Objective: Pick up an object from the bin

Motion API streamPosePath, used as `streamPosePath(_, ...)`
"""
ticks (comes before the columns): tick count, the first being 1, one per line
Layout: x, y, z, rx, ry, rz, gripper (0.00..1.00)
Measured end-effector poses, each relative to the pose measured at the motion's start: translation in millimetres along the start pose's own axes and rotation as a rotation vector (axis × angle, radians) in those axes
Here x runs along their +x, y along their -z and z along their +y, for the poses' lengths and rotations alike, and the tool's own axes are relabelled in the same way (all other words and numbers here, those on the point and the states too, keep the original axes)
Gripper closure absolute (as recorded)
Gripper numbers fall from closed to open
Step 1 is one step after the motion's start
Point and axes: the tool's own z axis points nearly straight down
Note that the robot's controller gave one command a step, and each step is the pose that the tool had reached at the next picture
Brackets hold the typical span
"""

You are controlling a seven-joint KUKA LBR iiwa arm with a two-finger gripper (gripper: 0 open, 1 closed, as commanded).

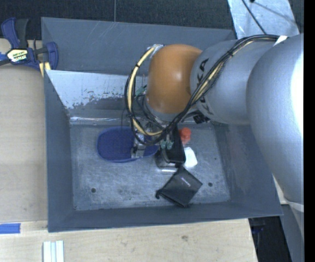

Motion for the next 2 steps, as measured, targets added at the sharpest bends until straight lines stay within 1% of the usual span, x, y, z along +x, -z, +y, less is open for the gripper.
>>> streamPosePath(1,-12.2,52.0,-10.0,0.001,0.003,-0.004,1.0)
streamPosePath(2,-10.6,138.4,-9.0,0.0,0.012,-0.008,1.0)
